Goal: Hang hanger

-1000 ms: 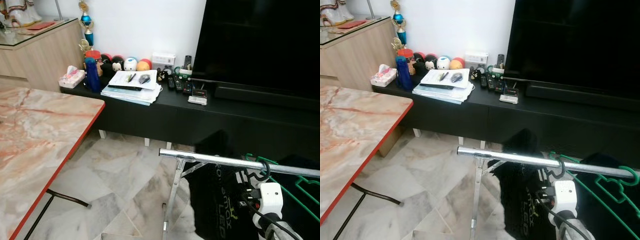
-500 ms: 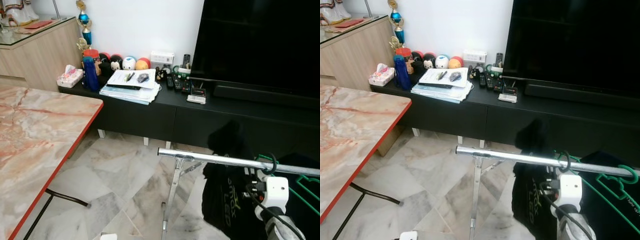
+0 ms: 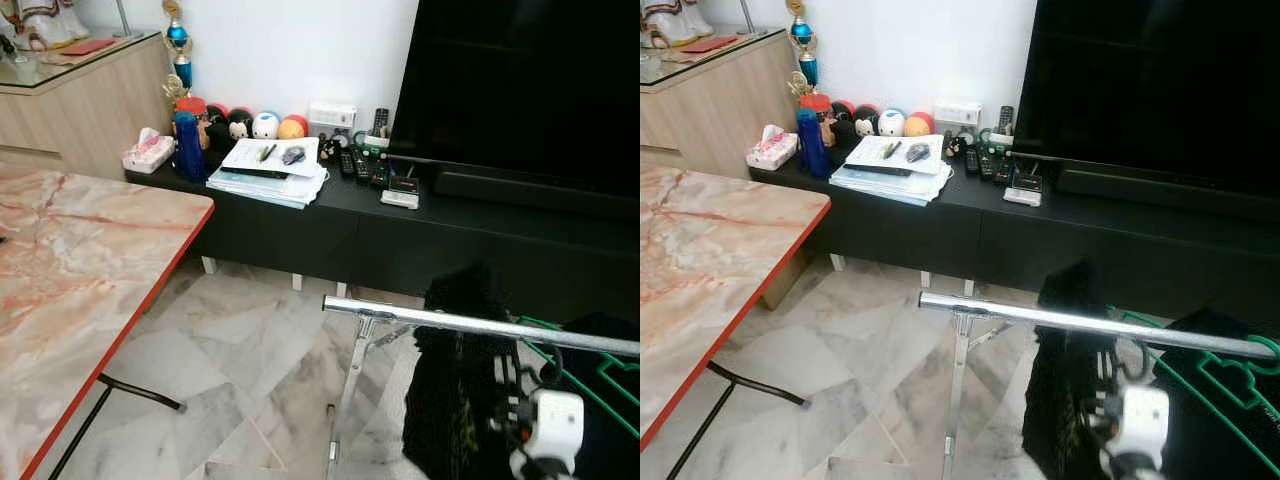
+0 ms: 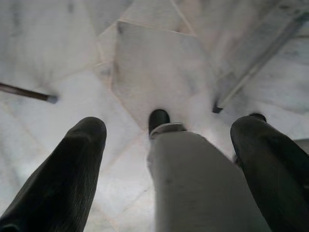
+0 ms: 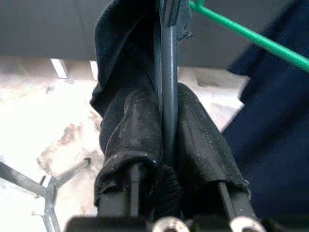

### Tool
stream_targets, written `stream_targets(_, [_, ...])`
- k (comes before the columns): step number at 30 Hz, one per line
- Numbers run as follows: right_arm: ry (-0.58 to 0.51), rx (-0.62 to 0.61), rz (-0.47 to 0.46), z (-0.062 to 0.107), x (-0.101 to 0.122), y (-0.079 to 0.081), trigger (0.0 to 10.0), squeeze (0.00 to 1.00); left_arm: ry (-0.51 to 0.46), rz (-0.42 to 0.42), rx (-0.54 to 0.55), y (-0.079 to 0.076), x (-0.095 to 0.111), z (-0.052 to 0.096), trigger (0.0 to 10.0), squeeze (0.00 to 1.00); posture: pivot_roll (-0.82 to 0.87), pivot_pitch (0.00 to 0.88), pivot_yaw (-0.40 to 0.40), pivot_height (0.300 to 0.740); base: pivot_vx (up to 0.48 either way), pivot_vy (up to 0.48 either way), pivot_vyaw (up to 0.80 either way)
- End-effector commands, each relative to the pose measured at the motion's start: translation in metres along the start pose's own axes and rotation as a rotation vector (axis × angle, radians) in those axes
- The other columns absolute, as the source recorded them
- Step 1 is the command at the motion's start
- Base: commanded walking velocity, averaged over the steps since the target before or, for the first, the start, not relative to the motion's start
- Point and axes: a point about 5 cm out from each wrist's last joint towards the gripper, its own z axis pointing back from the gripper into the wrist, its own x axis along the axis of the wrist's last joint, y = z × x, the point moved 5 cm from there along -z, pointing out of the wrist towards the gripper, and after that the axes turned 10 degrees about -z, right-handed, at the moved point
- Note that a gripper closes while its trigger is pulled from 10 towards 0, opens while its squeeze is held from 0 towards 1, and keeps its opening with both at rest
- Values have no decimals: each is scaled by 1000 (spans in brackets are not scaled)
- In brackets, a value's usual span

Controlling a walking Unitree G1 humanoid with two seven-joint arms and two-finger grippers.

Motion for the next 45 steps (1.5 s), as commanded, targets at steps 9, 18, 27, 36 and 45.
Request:
stream_targets(9, [-2, -18, 15, 0, -6, -1, 2706, 0, 0, 7, -7, 0, -2, 1, 10000, 0, -17, 48, -62, 740, 0, 0, 0])
stream_targets(18, [162, -25, 33, -18, -44, -3, 10000, 0, -3, 5, -11, -2, -2, 1, 10000, 0, -3, 44, -63, 740, 0, 0, 0])
stream_targets(27, [305, -3, 42, -33, -69, 15, 10000, 0, -19, -14, -13, 2, 7, -1, 10000, 0, 6, 36, -37, 740, 0, 0, 0])
stream_targets(36, [388, -7, 15, -39, -82, 33, 10000, 0, -35, -53, -24, 5, 16, -3, 10000, 0, 5, 48, -21, 740, 0, 0, 0])
stream_targets(45, [413, -96, -85, -39, -85, 25, 10000, 0, -37, -39, -24, 10, 20, -4, 10000, 0, 2, 45, -39, 740, 0, 0, 0])
